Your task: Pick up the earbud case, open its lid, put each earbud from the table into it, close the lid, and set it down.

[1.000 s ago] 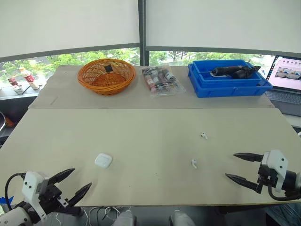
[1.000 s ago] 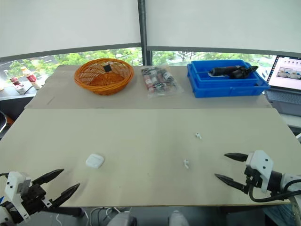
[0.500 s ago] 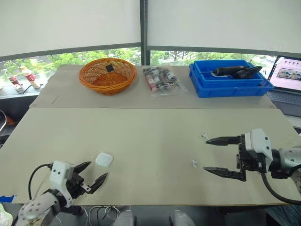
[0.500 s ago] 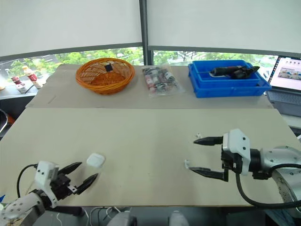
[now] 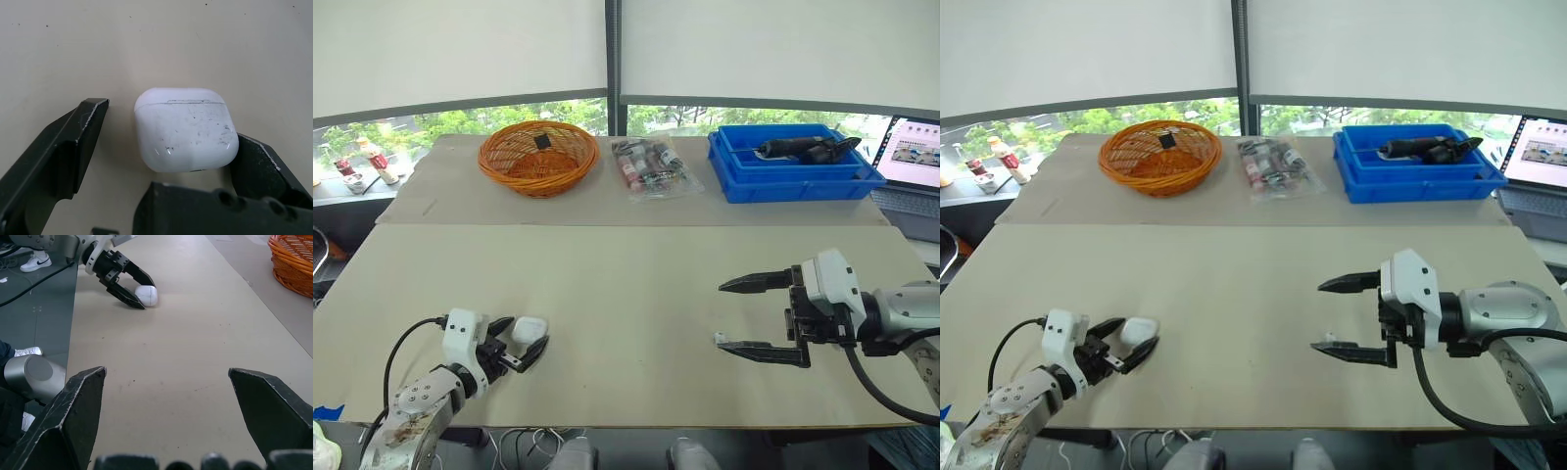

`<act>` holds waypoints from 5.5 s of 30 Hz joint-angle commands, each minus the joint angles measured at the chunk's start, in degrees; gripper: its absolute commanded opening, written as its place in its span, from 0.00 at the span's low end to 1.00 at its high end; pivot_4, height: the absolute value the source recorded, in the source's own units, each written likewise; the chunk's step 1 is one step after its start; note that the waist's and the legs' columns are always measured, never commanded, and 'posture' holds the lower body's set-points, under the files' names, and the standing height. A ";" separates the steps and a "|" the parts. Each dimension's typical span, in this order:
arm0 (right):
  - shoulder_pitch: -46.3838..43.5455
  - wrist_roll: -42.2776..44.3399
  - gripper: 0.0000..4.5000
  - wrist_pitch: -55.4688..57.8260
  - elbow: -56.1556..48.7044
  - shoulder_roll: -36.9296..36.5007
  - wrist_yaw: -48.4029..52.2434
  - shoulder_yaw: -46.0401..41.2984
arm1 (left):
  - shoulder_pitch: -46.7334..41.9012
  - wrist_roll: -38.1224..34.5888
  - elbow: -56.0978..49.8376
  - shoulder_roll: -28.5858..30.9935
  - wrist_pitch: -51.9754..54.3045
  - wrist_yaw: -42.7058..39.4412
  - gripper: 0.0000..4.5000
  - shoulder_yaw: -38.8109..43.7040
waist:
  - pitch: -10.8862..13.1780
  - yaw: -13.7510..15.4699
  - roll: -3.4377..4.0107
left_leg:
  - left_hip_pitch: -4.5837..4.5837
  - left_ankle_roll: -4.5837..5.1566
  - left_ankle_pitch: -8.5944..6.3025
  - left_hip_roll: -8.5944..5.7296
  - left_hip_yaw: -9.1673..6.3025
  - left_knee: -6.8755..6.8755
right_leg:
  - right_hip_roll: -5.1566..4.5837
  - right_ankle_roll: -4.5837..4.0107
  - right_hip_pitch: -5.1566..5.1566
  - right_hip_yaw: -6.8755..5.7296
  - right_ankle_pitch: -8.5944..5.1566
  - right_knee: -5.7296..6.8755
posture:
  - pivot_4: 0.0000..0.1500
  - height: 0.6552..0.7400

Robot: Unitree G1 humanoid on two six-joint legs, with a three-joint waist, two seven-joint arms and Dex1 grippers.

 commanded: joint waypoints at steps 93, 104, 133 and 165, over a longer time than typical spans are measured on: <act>-31.74 -21.52 0.17 12.38 5.14 8.53 -3.81 40.97 | -30.35 -2.97 -2.83 5.54 2.16 -25.15 1.00 -27.26 | 0.61 -0.73 0.15 | -1.11 -0.06 0.05 -0.09 -0.13 0.59 | 0.06 0.00 -1.26 -0.05 0.02 0.71 | 1.00 1.00; -30.88 -23.26 0.17 12.45 4.91 9.39 -2.14 40.55 | -29.50 -2.06 -3.03 3.59 2.45 -24.33 0.39 -27.29 | 0.62 -0.69 0.15 | -1.19 -0.05 0.05 -0.09 -0.15 0.87 | 0.07 0.00 -1.25 -0.05 0.02 0.79 | 1.00 1.00; -24.87 -24.68 0.93 7.68 0.76 7.88 -2.80 31.58 | -22.91 -7.05 5.08 -4.36 -9.01 -27.98 0.12 -23.03 | 0.62 -0.63 0.15 | -1.19 -0.05 0.05 -0.08 -0.17 0.92 | 0.05 0.00 -1.24 -0.05 0.02 0.83 | 1.00 1.00; -13.84 -15.38 0.93 2.47 0.25 7.15 -1.76 10.40 | -19.92 -3.59 8.68 -2.93 -16.59 -23.90 0.12 -16.84 | 0.63 -0.36 0.14 | -1.19 -0.04 0.04 -0.09 -0.17 0.97 | 0.03 0.00 -1.18 -0.07 0.02 0.82 | 1.00 1.00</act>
